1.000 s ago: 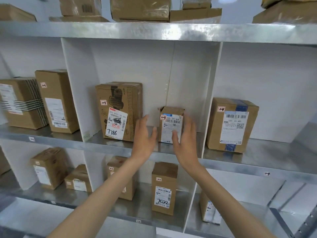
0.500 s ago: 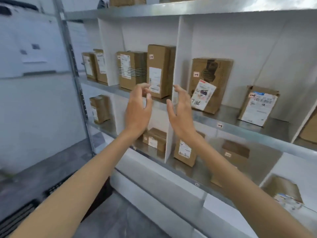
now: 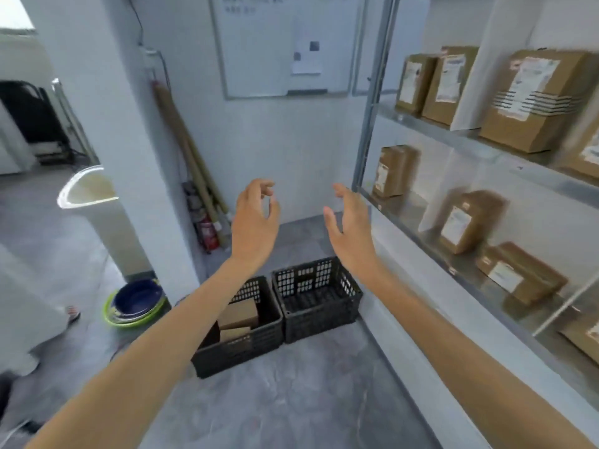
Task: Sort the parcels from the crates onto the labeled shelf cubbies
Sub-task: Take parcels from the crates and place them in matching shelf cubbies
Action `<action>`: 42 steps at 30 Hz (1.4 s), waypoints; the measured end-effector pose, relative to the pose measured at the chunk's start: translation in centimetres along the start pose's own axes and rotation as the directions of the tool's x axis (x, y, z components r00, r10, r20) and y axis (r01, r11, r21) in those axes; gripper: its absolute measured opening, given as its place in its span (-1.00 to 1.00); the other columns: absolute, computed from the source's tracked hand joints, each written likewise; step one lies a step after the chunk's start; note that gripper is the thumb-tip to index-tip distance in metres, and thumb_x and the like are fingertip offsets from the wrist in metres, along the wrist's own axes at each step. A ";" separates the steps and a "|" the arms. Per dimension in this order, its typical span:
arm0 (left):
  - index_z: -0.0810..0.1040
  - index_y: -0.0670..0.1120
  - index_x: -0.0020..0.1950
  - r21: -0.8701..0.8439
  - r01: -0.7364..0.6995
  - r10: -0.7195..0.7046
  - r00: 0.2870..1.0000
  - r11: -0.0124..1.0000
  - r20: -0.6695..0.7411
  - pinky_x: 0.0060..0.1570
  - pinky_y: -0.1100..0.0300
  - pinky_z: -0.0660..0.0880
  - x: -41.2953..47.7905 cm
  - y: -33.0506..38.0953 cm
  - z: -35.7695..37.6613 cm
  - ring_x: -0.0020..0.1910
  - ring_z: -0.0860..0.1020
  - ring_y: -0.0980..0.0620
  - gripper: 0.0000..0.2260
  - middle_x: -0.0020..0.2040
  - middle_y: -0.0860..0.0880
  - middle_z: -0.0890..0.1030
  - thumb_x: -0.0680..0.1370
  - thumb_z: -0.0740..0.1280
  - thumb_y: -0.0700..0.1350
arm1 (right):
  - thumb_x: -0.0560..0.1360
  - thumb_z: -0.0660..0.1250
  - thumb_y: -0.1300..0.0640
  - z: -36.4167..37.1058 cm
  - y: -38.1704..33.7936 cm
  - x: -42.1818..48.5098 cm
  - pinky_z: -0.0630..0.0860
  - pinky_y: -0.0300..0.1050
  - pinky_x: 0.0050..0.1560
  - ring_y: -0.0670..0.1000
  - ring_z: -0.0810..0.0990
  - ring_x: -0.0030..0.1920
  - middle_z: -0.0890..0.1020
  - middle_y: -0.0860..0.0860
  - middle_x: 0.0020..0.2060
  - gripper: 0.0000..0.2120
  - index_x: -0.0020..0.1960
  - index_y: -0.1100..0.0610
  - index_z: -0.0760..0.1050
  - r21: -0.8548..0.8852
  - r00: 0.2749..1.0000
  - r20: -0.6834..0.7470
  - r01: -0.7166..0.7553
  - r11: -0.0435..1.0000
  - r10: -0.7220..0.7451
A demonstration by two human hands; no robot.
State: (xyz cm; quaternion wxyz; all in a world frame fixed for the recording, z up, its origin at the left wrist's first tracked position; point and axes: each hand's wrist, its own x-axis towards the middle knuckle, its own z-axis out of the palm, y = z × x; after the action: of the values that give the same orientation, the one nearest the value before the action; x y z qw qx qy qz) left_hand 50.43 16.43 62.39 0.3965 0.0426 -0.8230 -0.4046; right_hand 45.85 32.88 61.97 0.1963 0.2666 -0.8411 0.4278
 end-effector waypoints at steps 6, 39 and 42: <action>0.41 -0.01 0.19 0.115 0.173 -0.170 0.985 0.978 -0.032 0.01 0.05 0.49 0.5 -8.6 -4.2 0.05 0.49 0.01 -0.83 0.04 0.00 0.54 0.61 0.16 -0.10 | 0.62 0.12 0.02 9.3 -0.1 1.0 0.25 0.12 0.39 0.02 0.27 0.37 0.39 0.02 0.33 -0.57 0.45 0.10 0.22 0.064 0.982 0.187 -0.019 0.998 0.007; 0.39 -0.04 0.09 0.448 0.769 -0.887 0.437 0.456 0.151 -0.17 0.05 0.50 -1.8 -70.9 13.2 -0.09 0.53 -0.08 -0.82 0.00 -0.06 0.49 0.56 0.14 -0.28 | 0.64 0.05 0.08 66.3 34.6 4.5 0.41 -0.10 0.14 0.15 0.48 0.24 0.51 0.17 0.23 -0.66 0.30 0.24 0.40 -0.492 0.211 0.709 -0.537 0.686 0.673; 0.38 -0.09 0.07 0.429 0.826 -0.931 0.316 0.366 0.185 -0.11 0.00 0.50 -7.3 -79.8 16.9 -0.09 0.51 -0.10 -0.86 0.04 -0.16 0.51 0.57 0.15 -0.28 | 0.64 0.04 0.13 74.1 41.3 -0.1 0.40 -0.13 0.15 0.13 0.49 0.21 0.50 0.17 0.25 -0.66 0.30 0.27 0.40 -0.590 0.089 0.667 -0.543 0.598 0.739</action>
State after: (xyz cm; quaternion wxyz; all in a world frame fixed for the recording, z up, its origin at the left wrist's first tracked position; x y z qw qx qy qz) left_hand 23.78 -23.44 -4.03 -0.0775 0.4539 -0.7684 -0.4445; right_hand 12.87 -7.84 -4.73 -0.4500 0.0274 -0.8740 0.1814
